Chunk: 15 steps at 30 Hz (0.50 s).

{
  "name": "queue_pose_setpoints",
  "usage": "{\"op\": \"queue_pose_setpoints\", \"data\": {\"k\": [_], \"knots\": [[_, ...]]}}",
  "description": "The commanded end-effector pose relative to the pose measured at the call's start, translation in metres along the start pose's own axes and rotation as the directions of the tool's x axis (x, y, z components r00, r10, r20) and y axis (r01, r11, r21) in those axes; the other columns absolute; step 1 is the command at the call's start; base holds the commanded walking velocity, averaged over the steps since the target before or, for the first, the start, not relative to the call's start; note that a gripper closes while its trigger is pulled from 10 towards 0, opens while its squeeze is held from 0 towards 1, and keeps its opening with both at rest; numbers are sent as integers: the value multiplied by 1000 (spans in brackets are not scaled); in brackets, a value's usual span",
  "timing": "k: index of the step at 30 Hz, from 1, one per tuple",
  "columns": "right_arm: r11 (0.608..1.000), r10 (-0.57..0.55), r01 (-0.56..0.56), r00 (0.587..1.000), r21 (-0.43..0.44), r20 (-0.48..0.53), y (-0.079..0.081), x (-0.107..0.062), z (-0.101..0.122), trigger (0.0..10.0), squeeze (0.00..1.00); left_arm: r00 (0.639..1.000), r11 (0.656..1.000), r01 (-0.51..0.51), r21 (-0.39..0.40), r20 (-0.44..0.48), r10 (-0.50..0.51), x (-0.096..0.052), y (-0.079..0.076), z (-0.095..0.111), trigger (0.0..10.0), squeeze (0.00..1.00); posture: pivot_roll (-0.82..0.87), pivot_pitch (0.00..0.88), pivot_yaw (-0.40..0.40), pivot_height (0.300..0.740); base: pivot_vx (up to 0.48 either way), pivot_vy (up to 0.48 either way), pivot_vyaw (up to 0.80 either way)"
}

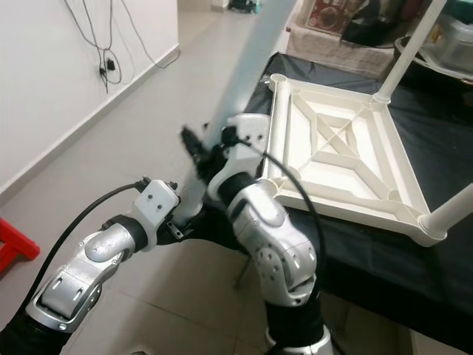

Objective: Building children table

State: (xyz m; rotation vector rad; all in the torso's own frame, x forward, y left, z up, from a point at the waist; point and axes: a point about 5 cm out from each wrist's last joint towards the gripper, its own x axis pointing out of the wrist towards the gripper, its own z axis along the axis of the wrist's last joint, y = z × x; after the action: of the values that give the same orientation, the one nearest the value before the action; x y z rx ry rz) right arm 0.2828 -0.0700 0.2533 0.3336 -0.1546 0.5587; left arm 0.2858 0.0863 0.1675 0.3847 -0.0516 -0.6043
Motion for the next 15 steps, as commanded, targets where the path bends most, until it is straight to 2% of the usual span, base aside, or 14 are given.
{"op": "queue_pose_setpoints", "data": {"k": [1, 4, 5, 7, 8, 15], "knots": [[1000, 25, -25, 1000, 18, -10, 4, -4, -1, 10000, 0, 1000, 1000, -5, 4, -12, 5, 1, -1, -6, 10000, 0, 109, 46, -93, 740, 0, 0, 0], [998, 44, -43, 999, 35, -17, 7, -6, -2, 10000, 0, 1000, 1000, 4, 1, -10, -4, 2, -3, -8, 10000, 0, 107, 44, -91, 740, 0, 0, 0], [998, 47, -46, 999, 38, -17, 8, -7, -2, 10000, 0, 1000, 1000, 6, -2, -7, -6, 2, -4, -8, 7490, 0, 107, 43, -91, 740, 0, 0, 0], [998, 50, -49, 999, 41, -20, 8, -7, -1, 10000, 0, 1000, 1000, 9, -4, -2, -9, 3, -4, -9, 7490, 0, 107, 43, -91, 740, 0, 0, 0], [997, 55, -54, 998, 47, -20, 9, -7, -1, 10000, 0, 1000, 1000, 15, -6, 4, -15, 3, -5, -9, 0, 0, 107, 43, -91, 740, 0, 0, 0], [996, 70, -68, 997, 63, -23, 11, -8, 1, 10000, 0, 999, 1000, 27, 3, 16, -27, 3, -7, -11, 0, 0, 103, 40, -89, 740, 0, 0, 0]]}}
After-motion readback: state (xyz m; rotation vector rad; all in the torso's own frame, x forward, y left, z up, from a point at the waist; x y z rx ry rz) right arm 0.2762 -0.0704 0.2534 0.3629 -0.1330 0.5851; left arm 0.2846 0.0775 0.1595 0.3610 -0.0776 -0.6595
